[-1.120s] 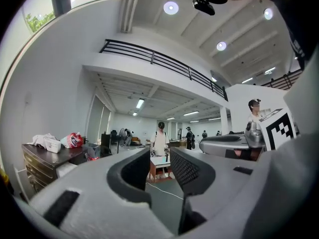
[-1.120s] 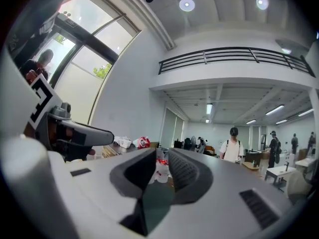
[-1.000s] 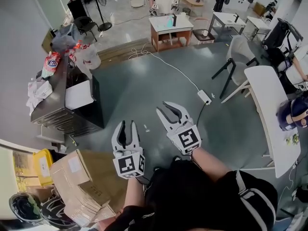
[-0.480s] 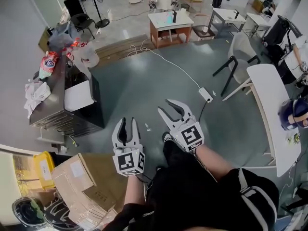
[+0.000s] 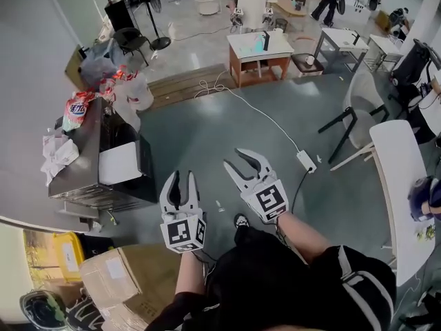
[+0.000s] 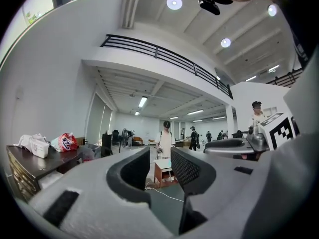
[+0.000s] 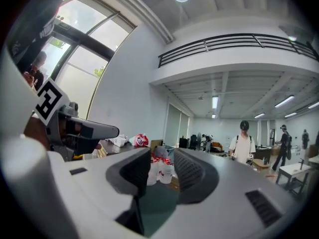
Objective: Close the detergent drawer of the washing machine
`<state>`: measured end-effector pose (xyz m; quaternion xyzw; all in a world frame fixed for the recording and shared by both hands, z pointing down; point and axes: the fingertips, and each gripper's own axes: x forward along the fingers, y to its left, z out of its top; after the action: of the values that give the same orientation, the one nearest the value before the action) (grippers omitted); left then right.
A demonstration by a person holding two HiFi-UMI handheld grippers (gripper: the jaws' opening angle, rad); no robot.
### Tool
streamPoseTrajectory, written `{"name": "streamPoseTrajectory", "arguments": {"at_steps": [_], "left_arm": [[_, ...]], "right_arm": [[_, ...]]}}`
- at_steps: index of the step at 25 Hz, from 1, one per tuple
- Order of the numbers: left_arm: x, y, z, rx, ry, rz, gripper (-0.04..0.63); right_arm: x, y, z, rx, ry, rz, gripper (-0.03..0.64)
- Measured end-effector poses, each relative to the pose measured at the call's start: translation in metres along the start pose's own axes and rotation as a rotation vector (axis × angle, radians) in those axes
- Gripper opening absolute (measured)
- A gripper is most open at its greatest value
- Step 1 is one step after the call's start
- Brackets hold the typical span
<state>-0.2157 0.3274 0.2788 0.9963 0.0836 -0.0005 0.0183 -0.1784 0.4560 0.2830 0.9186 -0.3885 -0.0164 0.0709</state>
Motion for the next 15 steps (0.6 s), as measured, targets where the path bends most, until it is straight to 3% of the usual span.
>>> {"name": "streamPoseTrajectory", "arguments": {"at_steps": [8, 15], "left_arm": [[0.082, 0.021, -0.008, 0.000, 0.026, 0.073, 0.140], [0.111, 0.083, -0.016, 0.005, 0.053, 0.198, 0.140]], "right_arm": [[0.069, -0.053, -0.011, 0.018, 0.001, 0.089, 0.153], [0.143, -0.061, -0.023, 0.017, -0.013, 0.204, 0.167]]}}
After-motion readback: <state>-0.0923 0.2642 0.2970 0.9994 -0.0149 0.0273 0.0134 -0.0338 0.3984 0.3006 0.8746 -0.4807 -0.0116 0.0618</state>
